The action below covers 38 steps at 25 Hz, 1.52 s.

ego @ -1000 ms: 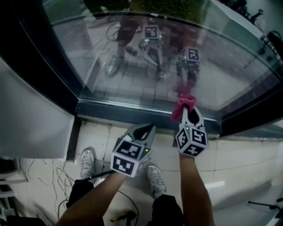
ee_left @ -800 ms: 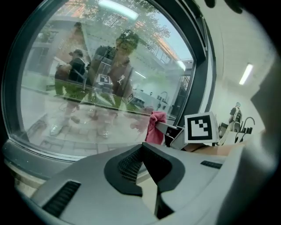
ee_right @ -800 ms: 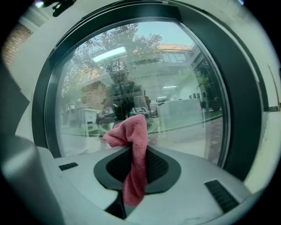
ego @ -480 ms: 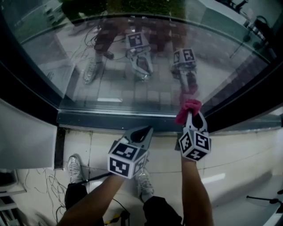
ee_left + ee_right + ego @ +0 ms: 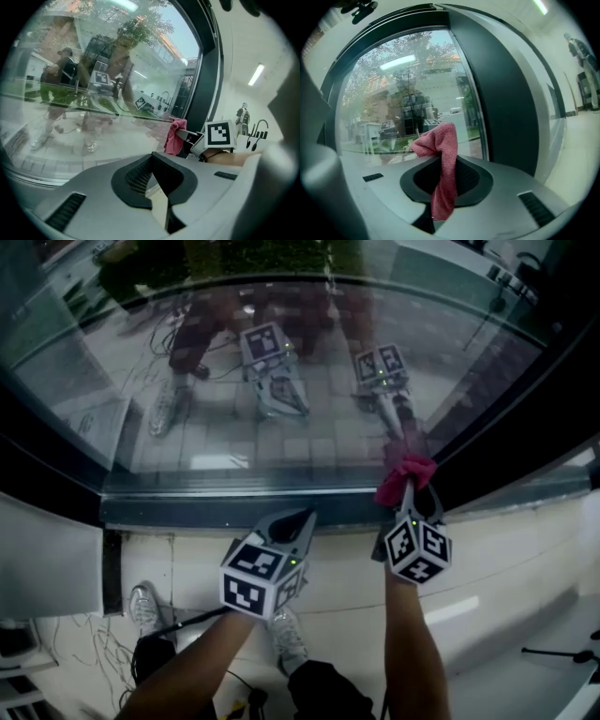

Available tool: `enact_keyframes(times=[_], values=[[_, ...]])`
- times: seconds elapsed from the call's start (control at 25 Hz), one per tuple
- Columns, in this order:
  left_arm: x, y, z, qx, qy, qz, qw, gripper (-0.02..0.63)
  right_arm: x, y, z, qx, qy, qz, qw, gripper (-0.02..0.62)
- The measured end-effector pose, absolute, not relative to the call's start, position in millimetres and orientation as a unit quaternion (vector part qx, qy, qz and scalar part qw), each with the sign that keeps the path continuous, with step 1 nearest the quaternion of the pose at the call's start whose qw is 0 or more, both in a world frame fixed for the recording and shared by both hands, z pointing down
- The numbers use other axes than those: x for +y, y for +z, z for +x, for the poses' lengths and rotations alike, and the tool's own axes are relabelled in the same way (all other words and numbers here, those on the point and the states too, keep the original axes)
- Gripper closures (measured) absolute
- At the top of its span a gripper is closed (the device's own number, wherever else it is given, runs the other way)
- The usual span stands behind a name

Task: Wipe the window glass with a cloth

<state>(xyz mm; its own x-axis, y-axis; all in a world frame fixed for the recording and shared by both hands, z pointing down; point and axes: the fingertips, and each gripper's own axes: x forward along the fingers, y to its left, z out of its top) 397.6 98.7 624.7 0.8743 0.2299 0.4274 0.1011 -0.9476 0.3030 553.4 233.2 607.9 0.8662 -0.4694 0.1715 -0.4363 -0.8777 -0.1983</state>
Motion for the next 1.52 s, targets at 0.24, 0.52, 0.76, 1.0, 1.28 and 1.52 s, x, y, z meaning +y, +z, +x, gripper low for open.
enact_keyframes(times=[0.24, 0.52, 0.76, 1.0, 1.28, 1.52], values=[[124.4, 625.0, 407.0, 0.100, 0.245, 0.955, 0.136, 0.600, 273.2, 604.9, 574.7, 0.192, -0.119, -0.969, 0.100, 0.543], [128.3, 625.0, 401.9, 0.102, 0.245, 0.956, 0.126, 0.600, 282.0, 602.0, 565.7, 0.191, -0.114, -0.969, 0.111, 0.543], [96.4, 621.5, 380.9, 0.079, 0.247, 0.959, 0.116, 0.600, 245.4, 606.5, 531.3, 0.231, -0.113, -0.960, 0.109, 0.543], [47.1, 617.8, 346.2, 0.045, 0.243, 0.962, 0.119, 0.600, 166.0, 609.7, 479.2, 0.313, -0.113, -0.939, 0.087, 0.541], [-32.3, 621.1, 279.8, -0.011, 0.247, 0.960, 0.128, 0.600, 65.2, 608.6, 416.9, 0.394, -0.114, -0.909, 0.076, 0.541], [-94.9, 620.1, 227.2, -0.059, 0.241, 0.960, 0.131, 0.600, -24.6, 616.5, 361.1, 0.453, -0.125, -0.880, 0.069, 0.540]])
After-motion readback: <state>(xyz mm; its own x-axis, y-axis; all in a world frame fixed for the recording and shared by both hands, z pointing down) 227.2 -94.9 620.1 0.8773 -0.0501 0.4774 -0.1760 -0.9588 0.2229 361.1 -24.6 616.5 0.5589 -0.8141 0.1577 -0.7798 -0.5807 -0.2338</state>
